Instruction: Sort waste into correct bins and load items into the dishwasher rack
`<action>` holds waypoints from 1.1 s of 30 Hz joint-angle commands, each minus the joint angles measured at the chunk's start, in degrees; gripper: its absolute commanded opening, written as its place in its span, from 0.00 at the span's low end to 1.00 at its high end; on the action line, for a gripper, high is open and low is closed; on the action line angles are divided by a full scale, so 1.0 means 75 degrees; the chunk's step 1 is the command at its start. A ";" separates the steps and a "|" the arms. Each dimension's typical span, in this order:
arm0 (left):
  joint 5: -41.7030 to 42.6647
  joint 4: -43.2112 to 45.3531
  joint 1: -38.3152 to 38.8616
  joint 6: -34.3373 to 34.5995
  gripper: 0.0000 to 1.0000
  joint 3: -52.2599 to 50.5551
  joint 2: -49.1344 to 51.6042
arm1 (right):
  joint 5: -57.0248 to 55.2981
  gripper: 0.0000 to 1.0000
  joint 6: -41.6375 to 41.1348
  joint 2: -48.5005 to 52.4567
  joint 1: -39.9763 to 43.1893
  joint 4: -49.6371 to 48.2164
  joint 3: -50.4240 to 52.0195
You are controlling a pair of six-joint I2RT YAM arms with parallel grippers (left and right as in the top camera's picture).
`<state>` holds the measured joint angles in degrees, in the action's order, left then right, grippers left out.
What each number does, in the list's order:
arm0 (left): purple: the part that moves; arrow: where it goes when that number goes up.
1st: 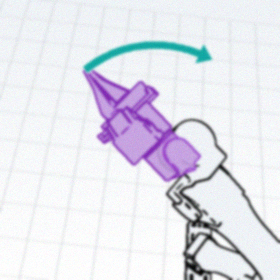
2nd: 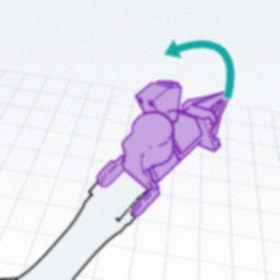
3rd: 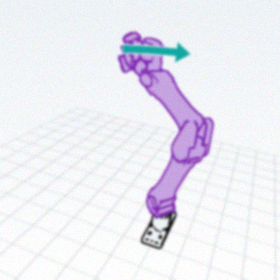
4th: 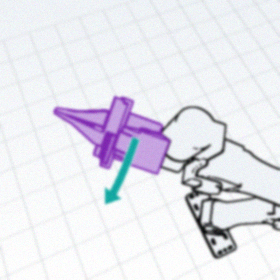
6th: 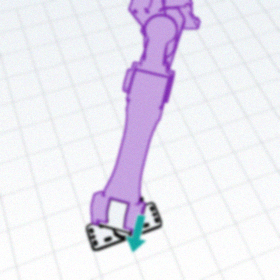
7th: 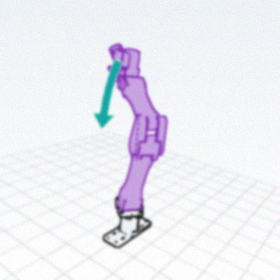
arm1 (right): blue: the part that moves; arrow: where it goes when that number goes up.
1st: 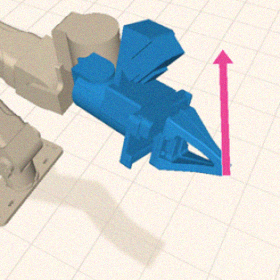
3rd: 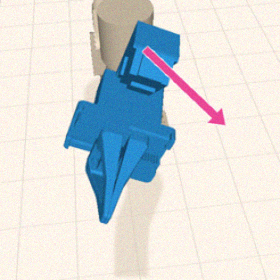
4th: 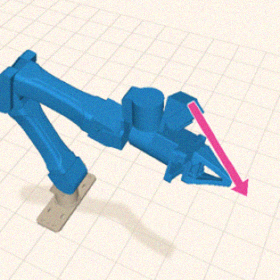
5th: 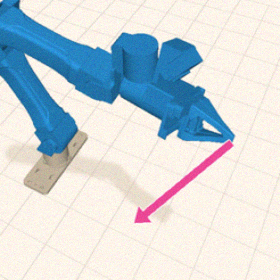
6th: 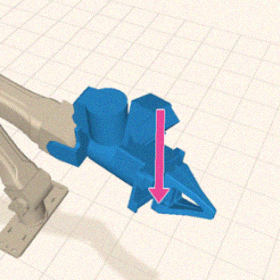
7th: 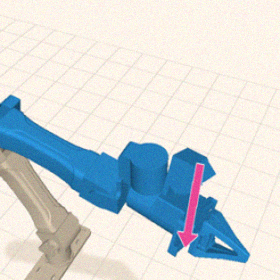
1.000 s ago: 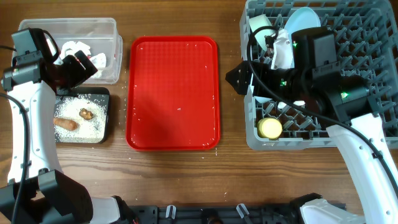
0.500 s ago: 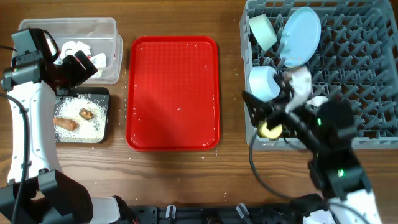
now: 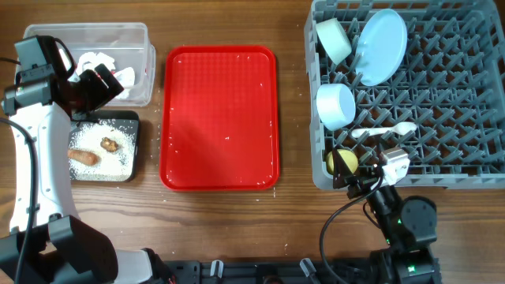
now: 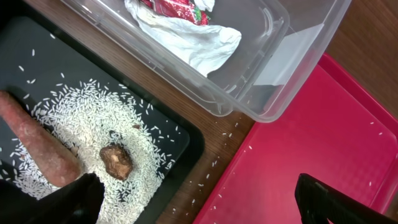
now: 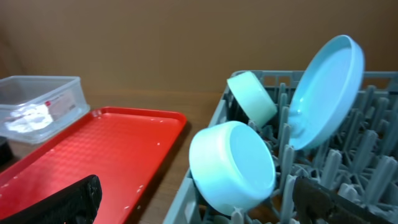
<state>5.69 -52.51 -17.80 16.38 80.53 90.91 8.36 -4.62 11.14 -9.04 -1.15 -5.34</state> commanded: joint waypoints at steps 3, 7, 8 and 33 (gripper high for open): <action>-0.0020 0.0017 -0.0050 -0.0073 1.00 0.0079 -0.0020 | -0.0259 1.00 -0.0003 -0.0941 0.0038 0.0128 0.0676; -0.0020 0.0017 -0.0050 -0.0073 1.00 0.0079 -0.0020 | -0.0268 1.00 -0.0003 -0.1466 0.0032 0.0099 0.0673; -0.0020 0.0017 -0.0050 -0.0073 1.00 0.0079 -0.0020 | -0.0262 1.00 0.0000 -0.1463 0.0032 0.0085 0.0673; 0.0210 0.1064 0.0723 -0.0163 1.00 -0.0676 -0.1128 | -0.0262 1.00 0.0000 -0.1405 0.0032 0.0093 0.0673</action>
<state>5.91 -50.92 -16.91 16.38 79.35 89.65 7.38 -4.64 1.04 -8.99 -0.32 -0.38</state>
